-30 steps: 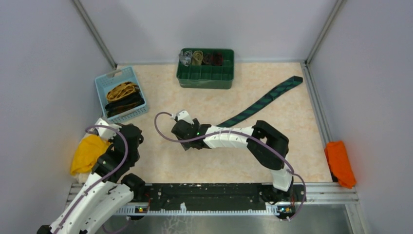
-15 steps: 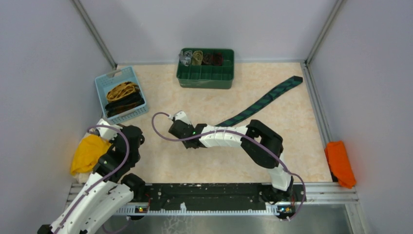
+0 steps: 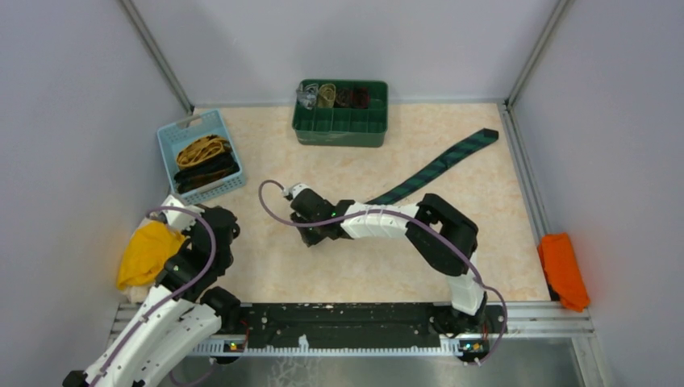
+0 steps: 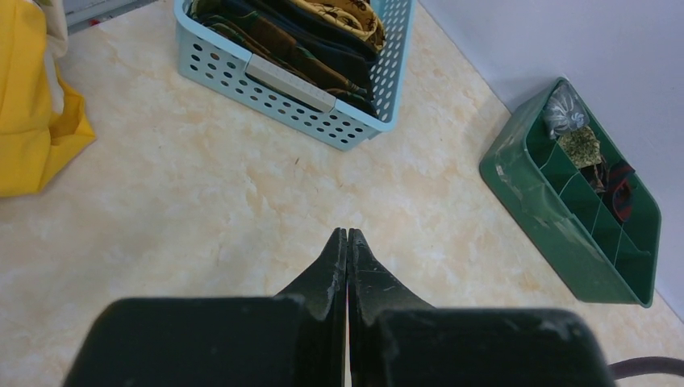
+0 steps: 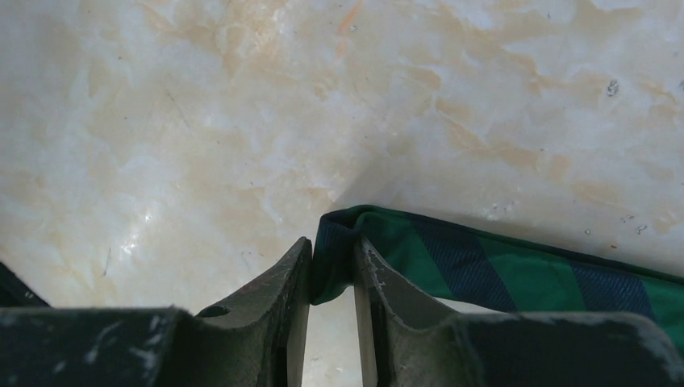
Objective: Roll the ties
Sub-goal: Roll the tie at the center of the board.
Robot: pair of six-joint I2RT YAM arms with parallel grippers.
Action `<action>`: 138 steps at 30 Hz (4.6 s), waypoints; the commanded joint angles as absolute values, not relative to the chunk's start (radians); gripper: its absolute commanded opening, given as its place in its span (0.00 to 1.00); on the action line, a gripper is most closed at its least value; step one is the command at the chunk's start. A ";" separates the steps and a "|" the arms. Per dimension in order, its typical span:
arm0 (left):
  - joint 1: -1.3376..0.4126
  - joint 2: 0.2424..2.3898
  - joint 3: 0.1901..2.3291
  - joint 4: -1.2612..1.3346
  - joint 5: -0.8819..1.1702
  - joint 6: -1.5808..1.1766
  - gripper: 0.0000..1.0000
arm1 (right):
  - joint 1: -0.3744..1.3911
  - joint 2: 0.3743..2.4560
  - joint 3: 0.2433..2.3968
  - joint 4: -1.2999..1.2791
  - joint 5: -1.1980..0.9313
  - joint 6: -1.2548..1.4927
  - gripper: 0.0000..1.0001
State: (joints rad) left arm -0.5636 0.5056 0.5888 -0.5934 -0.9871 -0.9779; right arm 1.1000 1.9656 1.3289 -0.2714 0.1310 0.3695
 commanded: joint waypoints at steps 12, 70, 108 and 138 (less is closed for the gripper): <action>-0.561 0.641 0.516 -0.290 -0.823 -0.807 0.00 | 0.850 1.841 1.176 -0.017 -0.459 0.436 0.23; -0.563 1.088 0.451 0.257 -0.263 -0.544 0.00 | 0.672 1.897 1.179 -0.129 -0.471 0.395 0.20; -0.563 1.619 0.514 0.460 0.224 -0.448 0.00 | 0.710 1.863 1.197 -0.257 -0.210 0.322 0.35; -0.564 1.434 0.628 0.302 0.219 -0.452 0.00 | 0.811 1.646 1.151 -0.302 0.120 0.297 0.31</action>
State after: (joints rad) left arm -0.5652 1.5093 0.5976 0.3542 0.2493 -0.4587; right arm 0.7818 1.7393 1.1767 -0.3286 0.0456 0.3065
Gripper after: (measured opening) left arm 0.005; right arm 0.307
